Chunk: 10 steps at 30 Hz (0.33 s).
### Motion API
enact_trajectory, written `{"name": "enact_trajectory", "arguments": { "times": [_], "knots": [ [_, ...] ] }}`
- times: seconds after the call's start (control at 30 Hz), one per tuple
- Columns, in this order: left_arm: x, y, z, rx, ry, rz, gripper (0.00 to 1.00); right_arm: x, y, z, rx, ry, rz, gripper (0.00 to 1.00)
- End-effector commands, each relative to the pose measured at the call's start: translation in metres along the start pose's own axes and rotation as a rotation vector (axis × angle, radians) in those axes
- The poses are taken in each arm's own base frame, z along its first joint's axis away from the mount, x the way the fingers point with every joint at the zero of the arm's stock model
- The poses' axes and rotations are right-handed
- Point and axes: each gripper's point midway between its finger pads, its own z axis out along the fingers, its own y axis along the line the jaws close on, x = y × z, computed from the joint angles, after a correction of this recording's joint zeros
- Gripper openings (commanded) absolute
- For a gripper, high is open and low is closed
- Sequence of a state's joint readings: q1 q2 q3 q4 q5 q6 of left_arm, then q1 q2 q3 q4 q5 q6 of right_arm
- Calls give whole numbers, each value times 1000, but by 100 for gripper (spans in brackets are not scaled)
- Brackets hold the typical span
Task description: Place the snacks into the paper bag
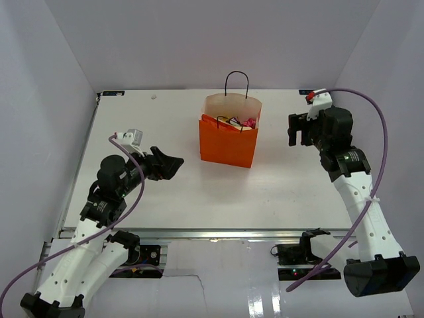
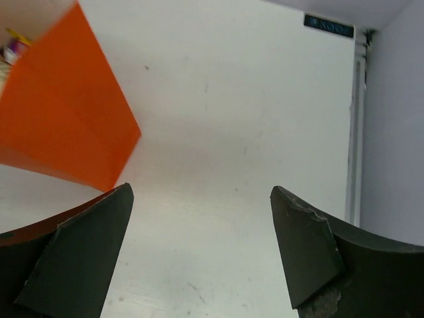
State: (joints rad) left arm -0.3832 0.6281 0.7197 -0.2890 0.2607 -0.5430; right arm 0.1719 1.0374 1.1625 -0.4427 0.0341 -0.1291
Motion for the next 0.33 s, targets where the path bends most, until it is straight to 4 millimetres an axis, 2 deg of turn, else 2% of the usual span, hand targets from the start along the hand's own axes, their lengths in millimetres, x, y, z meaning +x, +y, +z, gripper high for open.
{"name": "enact_trajectory", "arguments": {
  "times": [0.0,0.1,0.3],
  "knots": [
    [-7,0,-1,-19,-15,-15,98,22,-29,-14,180,40,26,90],
    [-7,0,0,-24,-11,-18,98,30,-33,-22,201,41,25,90],
    [-9,-1,-2,-24,-16,-18,98,25,-29,-28,177,16,34,90]
  ]
}}
